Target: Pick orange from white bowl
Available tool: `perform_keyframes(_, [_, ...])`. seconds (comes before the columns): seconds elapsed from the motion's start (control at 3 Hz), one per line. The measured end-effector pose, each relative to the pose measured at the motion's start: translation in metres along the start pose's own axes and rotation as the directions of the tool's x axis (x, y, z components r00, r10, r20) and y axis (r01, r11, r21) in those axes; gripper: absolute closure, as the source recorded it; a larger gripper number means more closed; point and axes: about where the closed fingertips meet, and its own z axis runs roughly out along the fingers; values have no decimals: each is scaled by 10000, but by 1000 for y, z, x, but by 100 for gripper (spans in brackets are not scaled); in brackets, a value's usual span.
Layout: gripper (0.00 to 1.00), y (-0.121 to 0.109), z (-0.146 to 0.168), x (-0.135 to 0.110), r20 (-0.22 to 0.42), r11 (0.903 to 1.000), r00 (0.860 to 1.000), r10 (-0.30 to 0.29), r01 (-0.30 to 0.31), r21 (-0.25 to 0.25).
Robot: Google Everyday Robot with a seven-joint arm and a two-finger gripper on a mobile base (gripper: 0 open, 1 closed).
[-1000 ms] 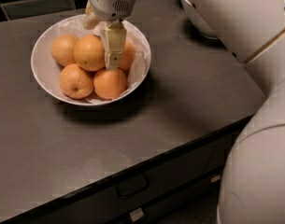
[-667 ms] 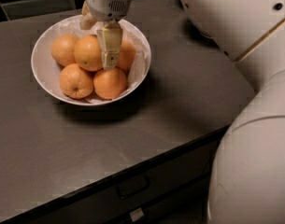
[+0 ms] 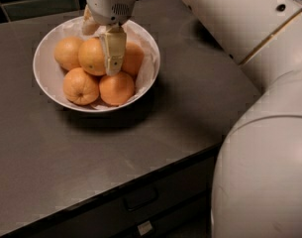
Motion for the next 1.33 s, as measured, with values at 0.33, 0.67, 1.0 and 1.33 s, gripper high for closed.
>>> perform_keyframes(0.33, [23, 0, 4, 0, 33, 10000, 10000, -28, 28, -85])
perform_keyframes(0.67, [22, 0, 6, -1, 45, 9999, 10000, -36, 36, -126])
perform_keyframes(1.0, [23, -1, 12, -1, 109, 9997, 9999, -60, 62, -227])
perform_keyframes(1.33, [23, -1, 15, -2, 146, 9996, 9999, -61, 66, -289])
